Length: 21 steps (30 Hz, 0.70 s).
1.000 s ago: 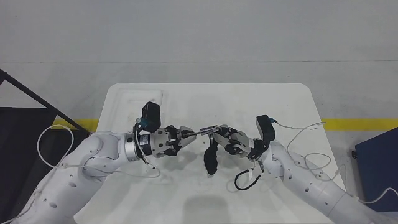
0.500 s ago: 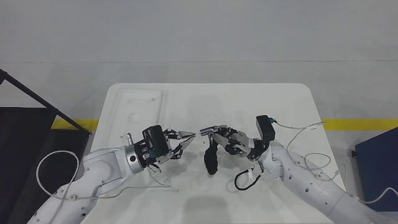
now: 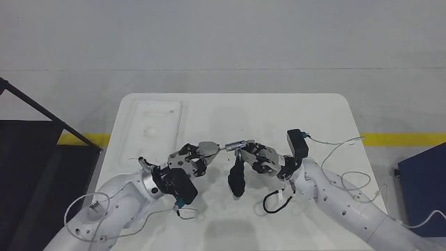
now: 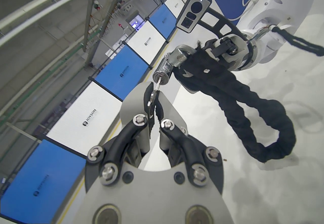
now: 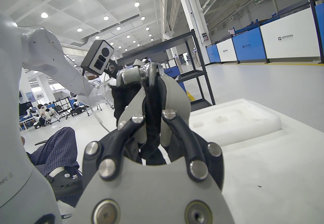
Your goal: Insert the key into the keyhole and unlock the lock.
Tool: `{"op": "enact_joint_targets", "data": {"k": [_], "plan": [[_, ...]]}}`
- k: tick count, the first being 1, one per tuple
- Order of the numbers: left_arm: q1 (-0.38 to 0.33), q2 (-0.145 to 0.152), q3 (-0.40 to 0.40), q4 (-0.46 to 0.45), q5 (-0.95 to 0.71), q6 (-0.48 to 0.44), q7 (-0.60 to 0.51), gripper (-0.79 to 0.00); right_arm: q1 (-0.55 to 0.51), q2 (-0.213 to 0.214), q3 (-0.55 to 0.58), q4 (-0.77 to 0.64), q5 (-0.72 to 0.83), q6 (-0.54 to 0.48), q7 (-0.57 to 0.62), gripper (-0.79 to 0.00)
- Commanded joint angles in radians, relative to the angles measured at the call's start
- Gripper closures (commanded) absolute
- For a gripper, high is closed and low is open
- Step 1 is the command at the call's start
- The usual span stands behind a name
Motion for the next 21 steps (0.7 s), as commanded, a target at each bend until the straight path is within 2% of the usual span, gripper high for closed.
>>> {"op": "enact_joint_targets", "data": {"k": [1,7,12,21], "plan": [[-0.005,-0.005,0.012,0.012,0.073,0.059,0.019,0.0,0.0,0.0,0.0,0.0,0.0,0.0,0.0,0.0],[-0.023,-0.019,0.041,0.029,0.336,0.229,0.009,0.0,0.0,0.0,0.0,0.0,0.0,0.0,0.0,0.0],[-0.019,-0.031,0.069,0.045,0.624,0.381,-0.061,0.0,0.0,0.0,0.0,0.0,0.0,0.0,0.0,0.0],[-0.031,-0.063,0.114,0.076,0.84,0.537,-0.185,0.0,0.0,0.0,0.0,0.0,0.0,0.0,0.0,0.0]]}}
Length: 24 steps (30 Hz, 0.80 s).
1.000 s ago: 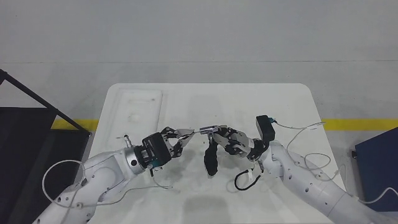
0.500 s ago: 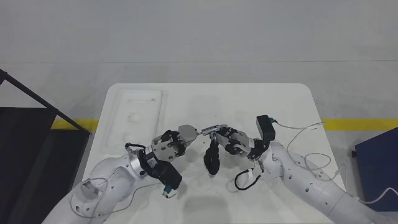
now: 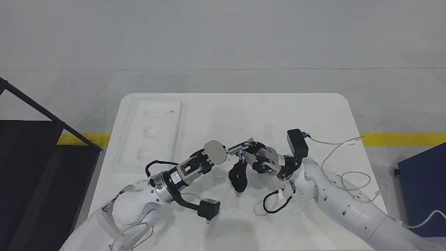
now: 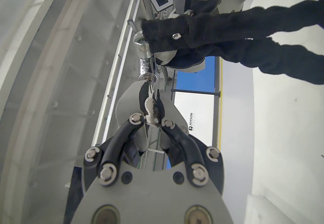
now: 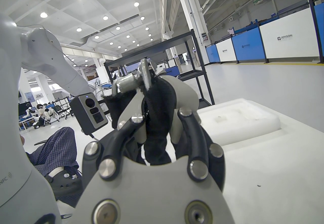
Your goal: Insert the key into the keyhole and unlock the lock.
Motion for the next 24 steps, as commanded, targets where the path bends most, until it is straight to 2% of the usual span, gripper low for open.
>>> {"op": "enact_joint_targets", "data": {"k": [1,13,14,15,20,24], "plan": [[-0.004,-0.006,0.005,0.003,0.024,0.015,-0.016,0.0,0.0,0.0,0.0,0.0,0.0,0.0,0.0,0.0],[-0.011,-0.034,0.011,0.037,0.032,0.04,-0.045,0.0,0.0,0.0,0.0,0.0,0.0,0.0,0.0,0.0],[-0.009,-0.036,0.012,0.036,0.016,0.043,-0.045,-0.363,0.0,0.0,0.0,0.0,0.0,0.0,0.0,0.0],[-0.004,-0.04,0.015,0.036,-0.034,0.026,-0.047,-0.785,0.0,0.0,0.0,0.0,0.0,0.0,0.0,0.0],[-0.005,-0.045,0.003,0.025,-0.103,-0.042,-0.033,-0.785,0.0,0.0,0.0,0.0,0.0,0.0,0.0,0.0],[0.007,-0.049,-0.013,0.014,-0.198,-0.131,-0.04,-0.785,0.0,0.0,0.0,0.0,0.0,0.0,0.0,0.0]]}}
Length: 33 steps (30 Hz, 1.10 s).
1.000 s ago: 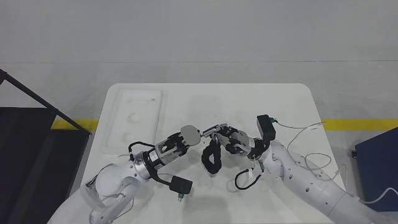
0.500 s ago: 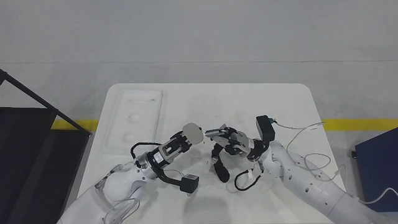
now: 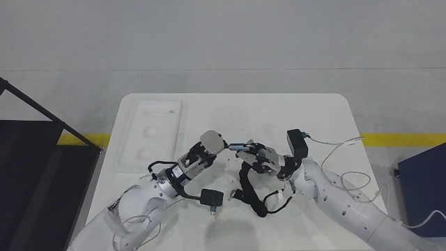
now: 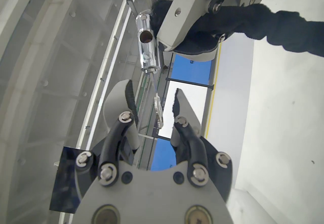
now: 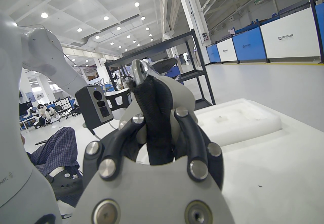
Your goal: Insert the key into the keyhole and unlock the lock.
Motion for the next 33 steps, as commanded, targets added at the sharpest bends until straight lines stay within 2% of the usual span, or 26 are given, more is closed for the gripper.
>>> {"op": "enact_joint_targets", "data": {"k": [1,6,12,15,17,18,20,21,25,31,32,33], "plan": [[0.005,-0.001,-0.013,-0.004,-0.054,-0.046,-0.007,-0.785,0.0,0.0,0.0,0.0,0.0,0.0,0.0,0.0],[0.017,-0.001,-0.061,0.002,-0.157,-0.138,-0.017,-0.785,-0.01,0.005,0.048,-0.009,0.032,0.077,0.092,0.0],[0.054,0.005,-0.158,0.033,-0.305,-0.216,-0.021,-0.785,-0.019,0.027,0.141,0.004,0.091,0.204,0.299,0.0],[0.089,0.01,-0.233,0.045,-0.413,-0.247,-0.015,-0.785,-0.007,0.033,0.164,0.018,0.111,0.31,0.507,0.0],[0.118,0.012,-0.29,0.045,-0.559,-0.291,-0.007,-0.785,0.005,0.029,0.166,0.008,0.148,0.377,0.652,0.0],[0.138,0.013,-0.333,0.039,-0.67,-0.324,0.009,-0.785,0.012,0.024,0.162,-0.001,0.169,0.417,0.729,0.0],[0.166,0.014,-0.389,0.035,-0.84,-0.395,0.021,-0.785,0.02,0.014,0.152,0.001,0.195,0.45,0.802,0.0],[0.171,0.014,-0.4,0.034,-0.88,-0.413,0.024,-0.785,0.032,0.004,0.137,0.01,0.209,0.483,0.869,0.0],[0.171,0.014,-0.4,0.034,-0.88,-0.413,0.024,-0.785,0.073,-0.034,0.086,0.041,0.189,0.565,0.982,0.0],[0.171,0.014,-0.4,0.034,-0.88,-0.413,0.024,-0.785,0.116,-0.103,0.021,0.147,0.204,0.635,1.038,0.0],[0.171,0.014,-0.4,0.034,-0.88,-0.413,0.024,-0.785,0.121,-0.112,0.014,0.166,0.204,0.64,1.043,-0.372],[0.171,0.014,-0.4,0.034,-0.88,-0.413,0.024,-0.785,0.126,-0.12,0.01,0.18,0.21,0.641,1.045,-0.785]]}}
